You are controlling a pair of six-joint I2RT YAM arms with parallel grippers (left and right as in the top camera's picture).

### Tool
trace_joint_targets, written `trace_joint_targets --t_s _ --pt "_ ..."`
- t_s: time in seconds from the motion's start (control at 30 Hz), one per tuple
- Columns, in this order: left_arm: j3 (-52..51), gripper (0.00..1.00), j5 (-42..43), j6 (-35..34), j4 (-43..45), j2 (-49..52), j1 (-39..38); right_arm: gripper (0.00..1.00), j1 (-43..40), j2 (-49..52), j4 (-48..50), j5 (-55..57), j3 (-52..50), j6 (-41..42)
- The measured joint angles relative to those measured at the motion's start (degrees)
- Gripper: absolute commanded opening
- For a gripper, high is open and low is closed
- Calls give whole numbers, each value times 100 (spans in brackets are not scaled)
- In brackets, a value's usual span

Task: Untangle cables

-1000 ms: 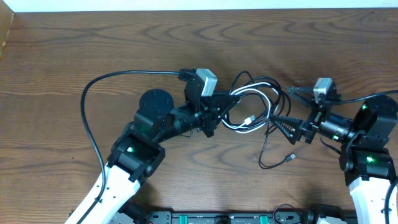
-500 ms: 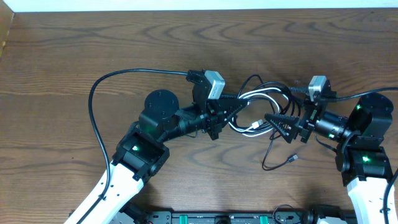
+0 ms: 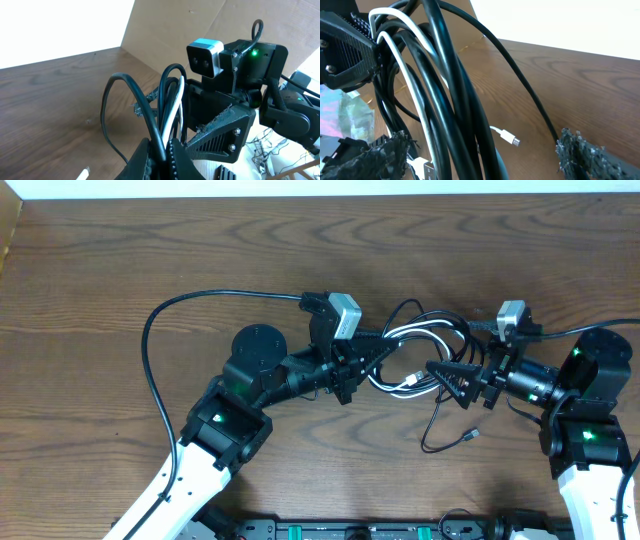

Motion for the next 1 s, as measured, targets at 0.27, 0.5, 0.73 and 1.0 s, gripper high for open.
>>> trace_joint_targets --t_s 0.27,0.5,0.73,1.0 --pt "0 7 0 0 0 0 0 88 0 0 0 0 0 11" --pt "0 7 0 0 17 0 0 84 0 2 2 208 0 203" --pt "0 7 0 0 170 0 0 65 4 2 7 319 0 348" --pt "0 8 0 0 170 0 0 54 15 2 13 341 0 400"
